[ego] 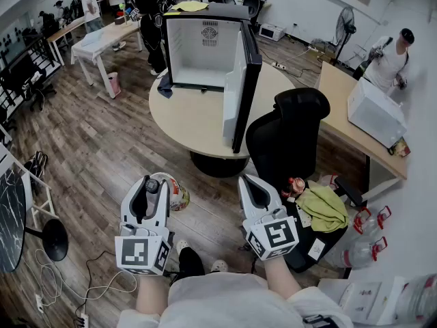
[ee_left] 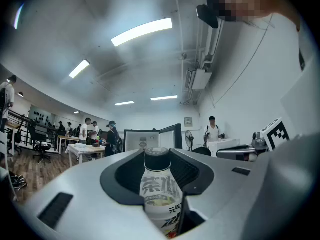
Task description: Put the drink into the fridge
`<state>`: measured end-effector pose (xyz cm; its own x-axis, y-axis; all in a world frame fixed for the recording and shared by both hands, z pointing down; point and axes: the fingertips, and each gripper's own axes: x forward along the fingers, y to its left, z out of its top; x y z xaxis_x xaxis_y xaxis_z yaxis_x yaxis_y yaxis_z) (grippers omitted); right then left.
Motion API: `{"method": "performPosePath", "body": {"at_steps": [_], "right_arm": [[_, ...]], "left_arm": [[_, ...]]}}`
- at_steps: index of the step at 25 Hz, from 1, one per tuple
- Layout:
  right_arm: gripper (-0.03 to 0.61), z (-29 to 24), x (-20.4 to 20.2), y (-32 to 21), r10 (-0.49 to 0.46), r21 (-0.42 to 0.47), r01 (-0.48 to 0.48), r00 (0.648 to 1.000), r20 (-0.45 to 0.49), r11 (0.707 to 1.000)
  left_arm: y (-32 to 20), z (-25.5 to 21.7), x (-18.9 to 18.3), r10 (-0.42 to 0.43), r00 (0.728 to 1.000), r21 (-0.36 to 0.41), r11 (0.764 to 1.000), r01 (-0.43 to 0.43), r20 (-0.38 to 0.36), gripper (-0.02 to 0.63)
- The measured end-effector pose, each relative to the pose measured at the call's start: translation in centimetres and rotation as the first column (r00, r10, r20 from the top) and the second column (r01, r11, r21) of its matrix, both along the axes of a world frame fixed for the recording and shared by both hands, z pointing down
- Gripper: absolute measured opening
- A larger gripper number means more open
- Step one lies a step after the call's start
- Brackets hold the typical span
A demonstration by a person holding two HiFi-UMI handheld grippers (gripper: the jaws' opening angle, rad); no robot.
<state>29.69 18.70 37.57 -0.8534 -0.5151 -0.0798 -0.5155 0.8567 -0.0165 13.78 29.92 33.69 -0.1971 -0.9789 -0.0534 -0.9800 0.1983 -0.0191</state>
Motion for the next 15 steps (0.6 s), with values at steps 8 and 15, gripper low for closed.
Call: {"method": "performPosePath", "body": {"at_steps": [8,15], "right_arm": [[0.011,-0.6,-1.9,-1.2,0.018,0.002,-0.018,1.0,0.0,1.0],[0.011,-1.3,-4.9,-3.3,0.037,0.013,-0.037,0.999,0.01,0.999]], "left_arm": [[-1.3,-0.6,-2.2,0.014,1.0,0.007,1.0,-0.014,-0.006,0.158],[-3.8,-1.5,-5.3,0.04,0.999,0.023,0.999,-0.041,0.006,0.157]]}}
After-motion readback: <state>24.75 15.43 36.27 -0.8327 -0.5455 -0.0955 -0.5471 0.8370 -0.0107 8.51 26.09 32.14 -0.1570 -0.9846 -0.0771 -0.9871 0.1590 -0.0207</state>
